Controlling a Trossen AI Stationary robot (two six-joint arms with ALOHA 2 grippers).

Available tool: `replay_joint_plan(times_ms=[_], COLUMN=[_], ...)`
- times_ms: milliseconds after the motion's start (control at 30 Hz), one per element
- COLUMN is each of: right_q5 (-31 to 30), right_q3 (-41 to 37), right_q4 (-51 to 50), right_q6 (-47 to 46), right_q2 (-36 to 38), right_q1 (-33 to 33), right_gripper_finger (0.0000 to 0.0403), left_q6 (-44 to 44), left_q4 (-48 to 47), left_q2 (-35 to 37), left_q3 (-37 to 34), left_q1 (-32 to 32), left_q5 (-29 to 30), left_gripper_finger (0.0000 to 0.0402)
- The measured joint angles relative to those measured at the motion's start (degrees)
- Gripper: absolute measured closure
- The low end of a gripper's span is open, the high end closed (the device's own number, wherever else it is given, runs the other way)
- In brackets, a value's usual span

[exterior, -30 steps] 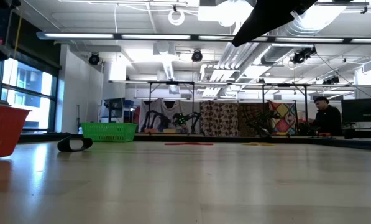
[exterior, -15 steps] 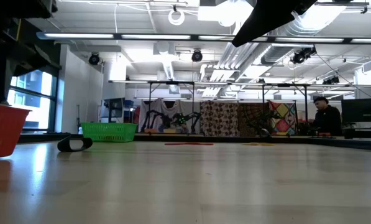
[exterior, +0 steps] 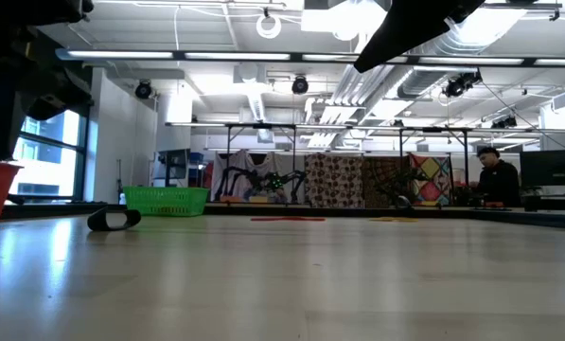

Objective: Sort rubber bands into baskets
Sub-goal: Put the yellow rubber band into the red bin

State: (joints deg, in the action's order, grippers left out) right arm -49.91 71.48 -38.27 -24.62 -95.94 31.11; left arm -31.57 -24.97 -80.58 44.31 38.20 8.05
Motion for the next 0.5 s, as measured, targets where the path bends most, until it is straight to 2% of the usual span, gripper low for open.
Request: replay_joint_plan(times_ms=[167,400,500], right_q5=[0.0,0.0,0.0], right_q3=[0.0,0.0,0.0], right_q4=[-0.1,-0.1,-0.1], right_q6=[0.0,0.0,0.0], right_q2=[0.0,0.0,0.0], right_q1=[0.0,0.0,0.0], right_gripper_finger=[0.0236,0.0236,0.0236], left_q6=[0.3,0.4,1.3], left_q4=[0.3,1.0,1.1], left_q2=[0.0,0.0,0.0], left_q3=[0.0,0.0,0.0], left_q1=[0.0,0.0,0.0], left_q5=[-2.8,-2.9,-3.0], left_gripper_finger=[0.0257,0.0257,0.0269])
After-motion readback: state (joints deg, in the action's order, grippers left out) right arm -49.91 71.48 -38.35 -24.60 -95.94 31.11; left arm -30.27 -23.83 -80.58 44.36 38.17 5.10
